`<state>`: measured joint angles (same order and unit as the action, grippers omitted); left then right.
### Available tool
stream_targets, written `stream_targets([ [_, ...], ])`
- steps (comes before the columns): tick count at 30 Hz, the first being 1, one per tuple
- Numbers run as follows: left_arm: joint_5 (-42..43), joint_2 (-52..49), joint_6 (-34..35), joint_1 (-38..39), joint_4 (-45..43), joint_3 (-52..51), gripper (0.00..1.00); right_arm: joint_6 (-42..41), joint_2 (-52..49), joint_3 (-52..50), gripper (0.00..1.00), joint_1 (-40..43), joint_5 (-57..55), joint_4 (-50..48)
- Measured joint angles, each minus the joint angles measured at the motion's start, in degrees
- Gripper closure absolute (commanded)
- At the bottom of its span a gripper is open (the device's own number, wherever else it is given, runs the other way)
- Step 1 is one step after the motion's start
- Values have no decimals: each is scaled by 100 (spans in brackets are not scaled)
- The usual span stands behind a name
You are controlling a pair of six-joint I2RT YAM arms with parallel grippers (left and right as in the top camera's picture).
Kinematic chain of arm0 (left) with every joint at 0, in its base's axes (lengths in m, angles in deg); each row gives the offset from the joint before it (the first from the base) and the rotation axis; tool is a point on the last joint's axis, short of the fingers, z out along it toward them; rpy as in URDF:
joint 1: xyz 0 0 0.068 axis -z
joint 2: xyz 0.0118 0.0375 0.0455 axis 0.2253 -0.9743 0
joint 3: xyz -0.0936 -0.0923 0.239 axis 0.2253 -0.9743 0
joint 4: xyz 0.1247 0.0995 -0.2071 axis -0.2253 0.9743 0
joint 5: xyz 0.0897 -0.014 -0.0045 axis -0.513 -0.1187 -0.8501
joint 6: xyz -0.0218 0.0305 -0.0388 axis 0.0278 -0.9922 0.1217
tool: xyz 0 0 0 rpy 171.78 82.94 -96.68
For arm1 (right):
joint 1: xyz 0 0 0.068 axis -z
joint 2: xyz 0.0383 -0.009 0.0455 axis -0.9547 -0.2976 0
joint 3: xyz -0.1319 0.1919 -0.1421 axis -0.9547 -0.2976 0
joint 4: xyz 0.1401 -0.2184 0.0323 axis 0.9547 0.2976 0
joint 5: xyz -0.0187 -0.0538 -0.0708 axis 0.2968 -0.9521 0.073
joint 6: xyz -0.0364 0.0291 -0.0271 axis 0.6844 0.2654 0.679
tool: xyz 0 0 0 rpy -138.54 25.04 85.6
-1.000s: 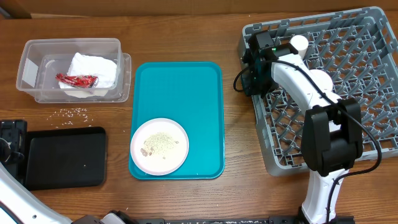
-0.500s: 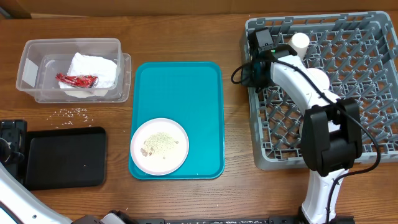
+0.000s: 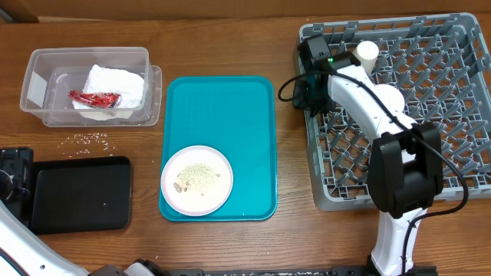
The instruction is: Sort waste into correct bins and load items into the dishwasher
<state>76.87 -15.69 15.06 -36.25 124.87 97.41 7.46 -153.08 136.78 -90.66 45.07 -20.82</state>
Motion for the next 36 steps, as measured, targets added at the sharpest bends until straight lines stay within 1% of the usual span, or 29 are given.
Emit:
stream_targets([
  [2,0,0,0,0,0,0,0,4,0,380,41,-44,-22,372],
  [5,0,0,2,0,0,0,0,-13,-2,1091,37,-66,-37,896],
  [6,0,0,0,0,-2,0,0,-15,-2,1384,32,-66,-39,1119],
  [7,0,0,0,0,0,0,0,-15,-2,1648,25,-66,-39,1300],
  [8,-2,0,2,0,0,0,0,-2,-2,1947,0,-66,-39,1482],
  [13,0,0,0,0,0,0,0,-26,-2,3215,0,-17,-52,2385],
  [16,0,0,0,0,0,0,0,-39,0,4048,0,214,-42,2944],
  [20,0,0,0,0,0,0,0,-42,0,4988,0,933,-42,3751],
  [22,-2,0,0,0,0,0,0,-39,28,5261,0,1338,-52,3829],
  [28,0,0,2,0,0,0,0,-39,208,5340,0,2304,-127,3851],
  [36,4,0,4,0,0,0,0,-39,208,5340,0,2933,-140,3851],
])
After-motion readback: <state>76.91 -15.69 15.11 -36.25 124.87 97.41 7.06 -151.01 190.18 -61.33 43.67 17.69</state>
